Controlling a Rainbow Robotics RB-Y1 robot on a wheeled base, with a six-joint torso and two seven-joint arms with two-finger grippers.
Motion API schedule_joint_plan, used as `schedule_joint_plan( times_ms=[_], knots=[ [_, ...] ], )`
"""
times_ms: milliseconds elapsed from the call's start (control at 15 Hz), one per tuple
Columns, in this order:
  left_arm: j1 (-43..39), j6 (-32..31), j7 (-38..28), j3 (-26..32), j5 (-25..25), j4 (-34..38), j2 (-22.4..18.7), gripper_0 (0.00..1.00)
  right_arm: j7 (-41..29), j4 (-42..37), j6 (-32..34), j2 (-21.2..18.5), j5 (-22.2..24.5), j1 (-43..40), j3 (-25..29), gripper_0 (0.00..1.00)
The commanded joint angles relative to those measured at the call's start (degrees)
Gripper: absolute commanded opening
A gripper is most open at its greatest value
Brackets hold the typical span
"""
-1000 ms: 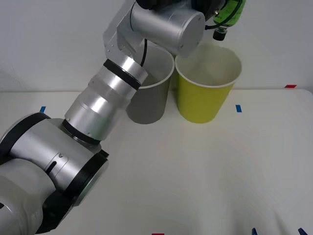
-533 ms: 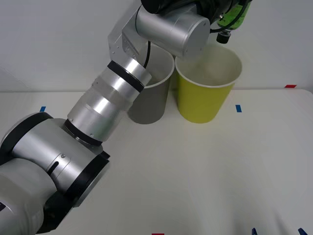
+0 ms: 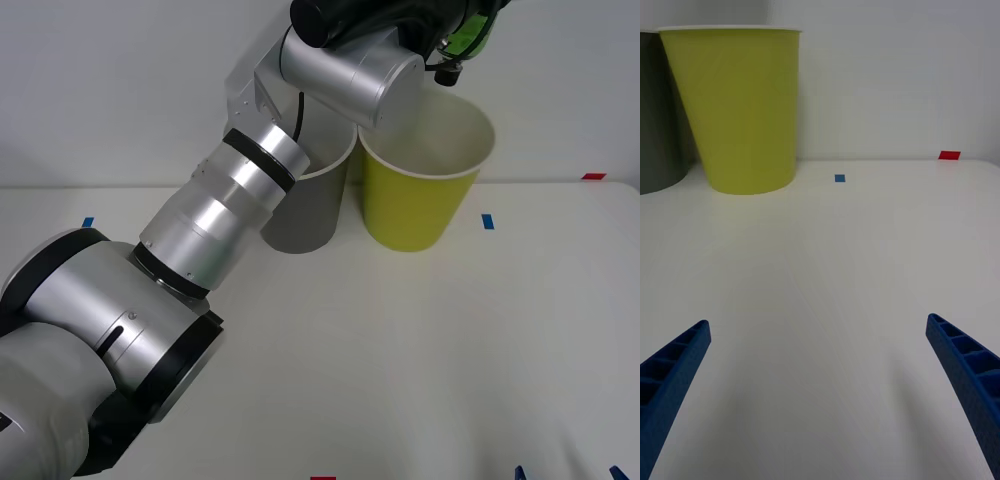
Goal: Put cans in the gray bin and PET bottles in the light green bin.
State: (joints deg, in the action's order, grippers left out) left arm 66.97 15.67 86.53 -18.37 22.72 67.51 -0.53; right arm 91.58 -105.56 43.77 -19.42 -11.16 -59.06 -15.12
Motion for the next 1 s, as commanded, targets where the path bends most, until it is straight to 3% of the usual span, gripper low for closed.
schedule_joint_plan(
  times_ms=[67, 400, 533, 667, 1000],
  knots=[
    [0.0, 0.06, -0.49, 0.0, 0.05, -0.01, 0.0, 0.0, 0.0, 0.0, 0.0, 0.0, 0.0, 0.0, 0.0, 1.0],
    [0.0, 0.15, -1.19, 0.0, 0.14, -0.01, 0.0, 0.0, 0.0, 0.0, 0.0, 0.0, 0.0, 0.0, 0.0, 1.0],
    [0.0, 0.94, -1.45, 0.0, 0.4, -0.01, -0.09, 0.8, 0.0, 0.0, 0.0, 0.0, 0.0, 0.0, 0.0, 1.0],
    [0.0, 1.47, -1.63, 0.0, 0.4, -0.01, -0.18, 1.0, 0.0, 0.0, 0.0, 0.0, 0.0, 0.0, 0.0, 1.0],
    [0.0, 1.47, -1.72, 0.0, 0.31, 0.07, -0.44, 1.0, 0.0, 0.0, 0.0, 0.0, 0.0, 0.0, 0.0, 1.0]
  ],
)
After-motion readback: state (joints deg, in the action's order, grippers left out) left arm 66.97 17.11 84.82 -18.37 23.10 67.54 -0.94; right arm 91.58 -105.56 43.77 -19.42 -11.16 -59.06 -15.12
